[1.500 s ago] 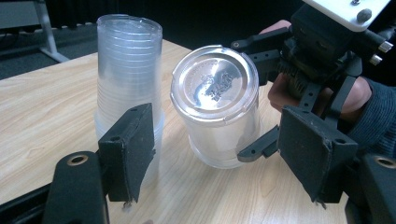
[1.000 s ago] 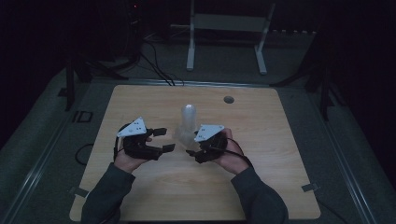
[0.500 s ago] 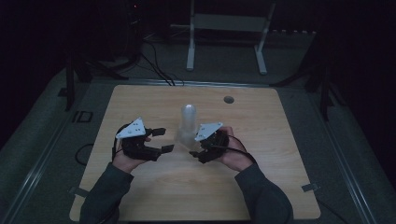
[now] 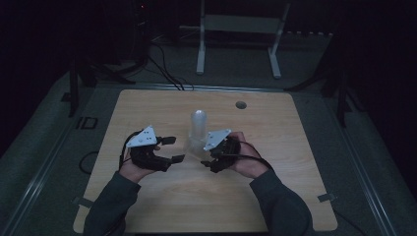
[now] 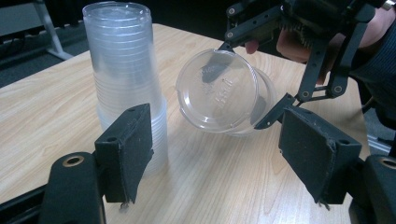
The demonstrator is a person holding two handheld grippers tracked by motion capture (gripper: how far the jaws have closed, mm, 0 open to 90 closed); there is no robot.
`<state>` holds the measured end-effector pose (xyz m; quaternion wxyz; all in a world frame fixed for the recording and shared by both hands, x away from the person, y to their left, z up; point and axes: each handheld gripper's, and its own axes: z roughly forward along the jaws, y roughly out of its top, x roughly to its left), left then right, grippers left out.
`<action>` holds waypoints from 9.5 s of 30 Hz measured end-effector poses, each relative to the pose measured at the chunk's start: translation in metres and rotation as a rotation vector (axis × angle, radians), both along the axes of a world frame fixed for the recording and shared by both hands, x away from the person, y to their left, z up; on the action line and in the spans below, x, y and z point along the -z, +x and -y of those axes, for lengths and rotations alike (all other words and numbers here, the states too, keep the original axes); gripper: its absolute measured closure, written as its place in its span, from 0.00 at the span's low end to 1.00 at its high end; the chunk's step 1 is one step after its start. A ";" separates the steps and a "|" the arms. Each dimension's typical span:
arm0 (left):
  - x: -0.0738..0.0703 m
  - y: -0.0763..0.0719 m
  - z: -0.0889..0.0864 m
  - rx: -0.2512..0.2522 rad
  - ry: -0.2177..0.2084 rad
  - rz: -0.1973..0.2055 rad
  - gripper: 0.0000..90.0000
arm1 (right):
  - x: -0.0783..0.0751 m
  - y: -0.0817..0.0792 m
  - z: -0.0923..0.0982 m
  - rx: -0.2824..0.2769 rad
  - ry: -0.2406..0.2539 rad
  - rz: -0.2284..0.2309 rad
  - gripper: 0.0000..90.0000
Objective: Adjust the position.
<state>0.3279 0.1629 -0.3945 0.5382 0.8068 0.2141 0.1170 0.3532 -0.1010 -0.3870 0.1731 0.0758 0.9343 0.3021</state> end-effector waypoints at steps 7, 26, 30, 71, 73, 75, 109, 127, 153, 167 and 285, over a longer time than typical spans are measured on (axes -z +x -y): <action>-0.002 -0.002 0.005 -0.002 0.051 0.014 0.29 | -0.003 -0.001 -0.003 -0.022 -0.042 0.013 0.32; -0.008 -0.003 0.009 -0.008 0.123 0.041 0.31 | -0.008 -0.001 -0.012 -0.064 -0.147 0.026 0.32; -0.010 -0.004 0.008 -0.011 0.160 0.045 0.31 | -0.011 0.000 -0.014 -0.075 -0.176 0.029 0.32; -0.024 0.002 0.039 0.064 0.529 0.079 0.31 | -0.006 -0.002 -0.023 -0.109 -0.353 0.077 0.32; -0.023 0.001 0.041 0.065 0.542 0.082 0.31 | -0.006 -0.002 -0.023 -0.113 -0.362 0.079 0.32; -0.022 0.001 0.043 0.069 0.557 0.083 0.31 | -0.005 -0.002 -0.024 -0.117 -0.368 0.083 0.32; -0.013 0.001 0.062 0.127 0.721 0.109 0.37 | 0.003 -0.009 -0.034 -0.153 -0.426 0.104 0.32; -0.004 0.004 0.067 0.126 0.698 0.100 0.36 | 0.000 -0.011 -0.034 -0.160 -0.376 0.100 0.35; 0.002 0.005 0.057 0.129 0.684 0.073 0.46 | -0.006 -0.016 -0.028 -0.195 -0.319 0.139 0.13; 0.007 0.007 0.042 0.076 0.648 0.052 0.46 | -0.013 -0.015 -0.016 -0.153 -0.251 0.112 0.16; 0.015 0.004 0.000 -0.049 -0.007 0.020 0.46 | 0.006 0.003 0.024 0.099 0.426 -0.116 0.26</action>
